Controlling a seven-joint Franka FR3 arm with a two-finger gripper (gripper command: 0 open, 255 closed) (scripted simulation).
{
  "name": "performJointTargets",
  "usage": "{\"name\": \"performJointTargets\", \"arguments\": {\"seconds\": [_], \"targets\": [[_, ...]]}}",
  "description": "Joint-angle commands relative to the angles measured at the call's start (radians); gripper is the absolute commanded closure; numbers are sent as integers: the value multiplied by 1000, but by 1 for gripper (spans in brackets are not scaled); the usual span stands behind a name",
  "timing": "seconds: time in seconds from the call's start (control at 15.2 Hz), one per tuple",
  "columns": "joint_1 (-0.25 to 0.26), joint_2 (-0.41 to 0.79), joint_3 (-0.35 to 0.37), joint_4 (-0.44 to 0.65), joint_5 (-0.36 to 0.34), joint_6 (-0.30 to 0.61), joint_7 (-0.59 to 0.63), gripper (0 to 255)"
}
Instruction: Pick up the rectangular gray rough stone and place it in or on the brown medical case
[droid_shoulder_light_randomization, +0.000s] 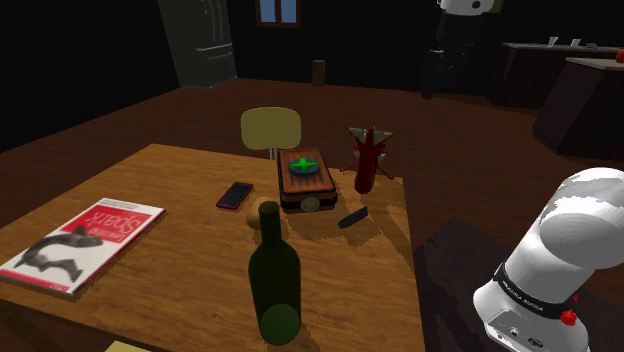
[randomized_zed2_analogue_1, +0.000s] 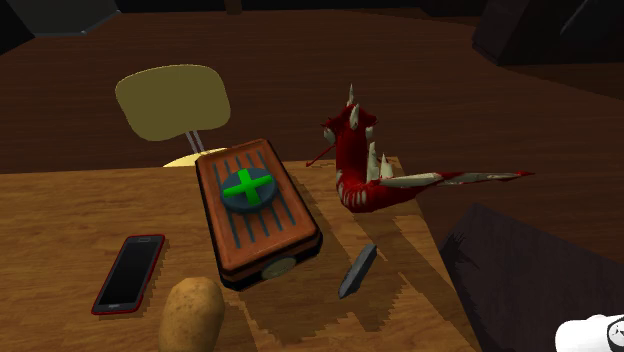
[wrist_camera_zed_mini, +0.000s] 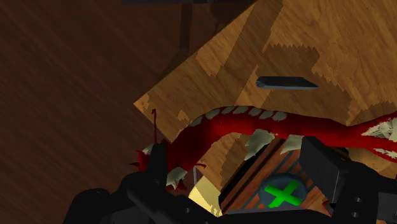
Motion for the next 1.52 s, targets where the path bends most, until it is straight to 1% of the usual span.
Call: {"name": "performJointTargets", "arguments": {"seconds": [0.0,0.4,0.73,1.12,1.45], "targets": [[0,0,0,0,0,0,0,0],[-63,20,127,-145,82,103,352,0],[-109,93,236,-222,158,207,642,0],[-169,251,366,-261,238,360,987,0],[-227,435,462,-253,266,507,1277,0]]}}
